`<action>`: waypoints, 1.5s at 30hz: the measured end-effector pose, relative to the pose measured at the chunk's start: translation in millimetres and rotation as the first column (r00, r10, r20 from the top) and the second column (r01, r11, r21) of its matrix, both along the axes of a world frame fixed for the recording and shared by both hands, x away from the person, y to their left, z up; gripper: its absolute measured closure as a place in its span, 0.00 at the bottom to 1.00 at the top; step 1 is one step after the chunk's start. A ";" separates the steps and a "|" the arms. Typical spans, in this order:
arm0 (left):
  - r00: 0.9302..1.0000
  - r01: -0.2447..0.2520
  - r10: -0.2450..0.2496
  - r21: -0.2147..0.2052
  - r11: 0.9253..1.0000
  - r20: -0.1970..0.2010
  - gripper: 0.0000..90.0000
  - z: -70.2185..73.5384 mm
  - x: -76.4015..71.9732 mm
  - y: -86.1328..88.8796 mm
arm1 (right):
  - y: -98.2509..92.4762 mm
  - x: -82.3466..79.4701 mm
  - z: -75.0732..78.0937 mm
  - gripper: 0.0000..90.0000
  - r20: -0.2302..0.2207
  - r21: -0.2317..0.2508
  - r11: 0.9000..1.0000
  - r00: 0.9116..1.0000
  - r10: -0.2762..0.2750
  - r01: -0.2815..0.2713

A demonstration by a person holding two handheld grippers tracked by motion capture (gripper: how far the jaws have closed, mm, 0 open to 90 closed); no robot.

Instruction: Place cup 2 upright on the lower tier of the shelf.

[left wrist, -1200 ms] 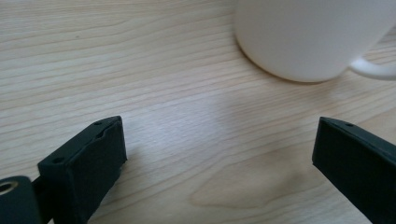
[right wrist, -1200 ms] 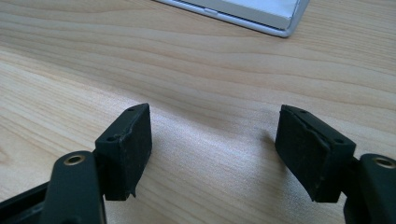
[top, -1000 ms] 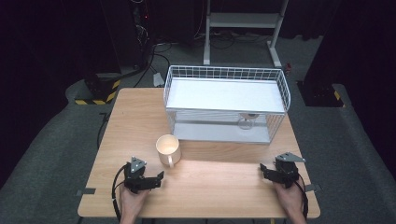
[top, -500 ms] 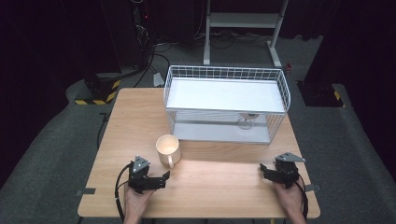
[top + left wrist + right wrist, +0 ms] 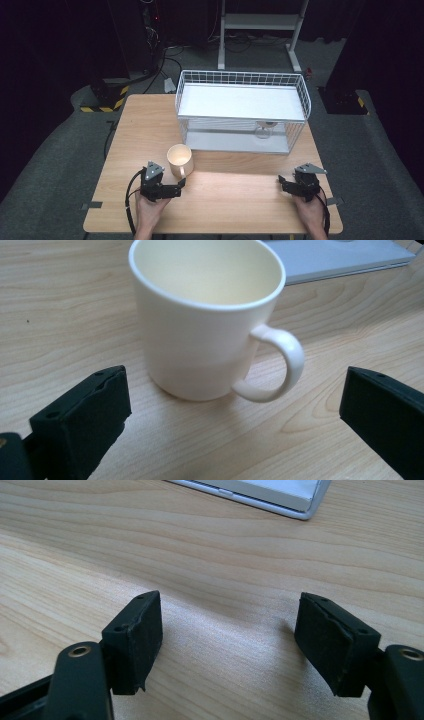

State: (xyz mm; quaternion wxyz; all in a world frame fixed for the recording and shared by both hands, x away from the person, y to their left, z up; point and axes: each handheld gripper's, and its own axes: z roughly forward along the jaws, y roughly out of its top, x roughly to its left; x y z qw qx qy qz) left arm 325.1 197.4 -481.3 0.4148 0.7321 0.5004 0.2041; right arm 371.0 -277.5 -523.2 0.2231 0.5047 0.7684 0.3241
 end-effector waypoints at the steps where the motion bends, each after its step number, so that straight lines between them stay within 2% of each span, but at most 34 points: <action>1: 1.000 0.000 0.000 0.000 1.000 0.000 0.00 0.0 0.0 0.0 | 0.0 0.0 0.0 0.31 0.000 0.000 1.000 1.000 0.000 0.000; 6: 1.000 -0.002 0.002 0.017 1.000 -0.005 0.00 3.7 8.5 -2.9 | 0.0 0.0 0.1 0.31 -0.001 0.000 1.000 1.000 0.001 -0.001; 11: 1.000 -0.018 0.018 0.008 1.000 -0.004 0.00 5.6 14.7 -4.2 | -0.1 0.0 0.0 0.31 -0.001 0.000 1.000 1.000 0.001 -0.001; 27: 1.000 -0.028 0.028 0.051 0.998 -0.008 0.00 14.2 39.6 -11.5 | 0.0 -0.2 0.0 0.31 -0.001 0.001 1.000 1.000 -0.001 0.001; 29: 0.999 -0.031 0.032 0.043 0.999 -0.008 0.01 14.3 41.9 -12.6 | -0.1 -0.1 0.0 0.31 0.000 0.000 1.000 1.000 0.001 -0.001; 38: 1.000 -0.016 0.017 0.067 0.998 -0.023 0.01 14.7 54.1 -18.9 | 0.0 -0.3 0.0 0.30 -0.001 0.001 1.000 1.000 -0.001 0.001; 45: 0.999 -0.029 0.031 0.076 0.997 -0.024 0.03 12.5 59.1 -20.9 | 0.0 -0.5 0.0 0.30 -0.001 0.002 1.000 1.000 -0.002 0.002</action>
